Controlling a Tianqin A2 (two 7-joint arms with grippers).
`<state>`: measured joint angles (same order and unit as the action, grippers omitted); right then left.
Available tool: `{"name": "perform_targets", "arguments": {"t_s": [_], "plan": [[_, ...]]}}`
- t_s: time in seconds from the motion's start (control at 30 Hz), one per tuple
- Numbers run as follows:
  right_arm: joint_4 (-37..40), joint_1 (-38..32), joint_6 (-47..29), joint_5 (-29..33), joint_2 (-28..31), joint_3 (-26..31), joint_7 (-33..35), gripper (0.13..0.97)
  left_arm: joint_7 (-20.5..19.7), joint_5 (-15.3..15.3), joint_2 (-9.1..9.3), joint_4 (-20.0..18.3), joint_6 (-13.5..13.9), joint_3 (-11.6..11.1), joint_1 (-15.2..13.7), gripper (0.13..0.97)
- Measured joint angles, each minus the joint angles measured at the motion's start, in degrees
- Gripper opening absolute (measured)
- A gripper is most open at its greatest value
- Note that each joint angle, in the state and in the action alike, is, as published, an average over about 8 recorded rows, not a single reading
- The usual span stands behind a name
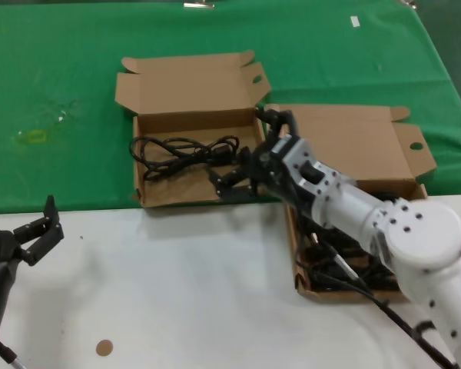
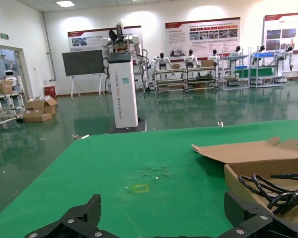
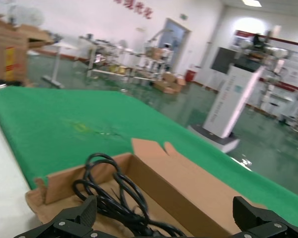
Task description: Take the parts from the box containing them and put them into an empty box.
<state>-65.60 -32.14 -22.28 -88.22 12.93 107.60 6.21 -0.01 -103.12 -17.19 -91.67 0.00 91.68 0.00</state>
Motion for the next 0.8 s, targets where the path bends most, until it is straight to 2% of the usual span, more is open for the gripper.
{"name": "perform_targets", "arguments": {"t_s": [0.1,0.23,0.5,0.8], "plan": [[-2.4,2.9,2.0,-1.4,0.4,-1.5,-0.6,0.966,0.0,0.0,0.0,0.0,0.0,0.0,0.0,0.847],[-5.5,6.9,4.7,-3.1,0.9,-3.4,-1.3,0.966,0.0,0.0,0.0,0.0,0.0,0.0,0.0,0.847],[-11.9,14.6,10.1,-6.8,1.9,-7.2,-2.8,0.966,0.0,0.0,0.0,0.0,0.0,0.0,0.0,0.942],[-18.9,23.3,16.1,-10.8,3.1,-11.5,-4.5,0.966,0.0,0.0,0.0,0.0,0.0,0.0,0.0,0.966]]}}
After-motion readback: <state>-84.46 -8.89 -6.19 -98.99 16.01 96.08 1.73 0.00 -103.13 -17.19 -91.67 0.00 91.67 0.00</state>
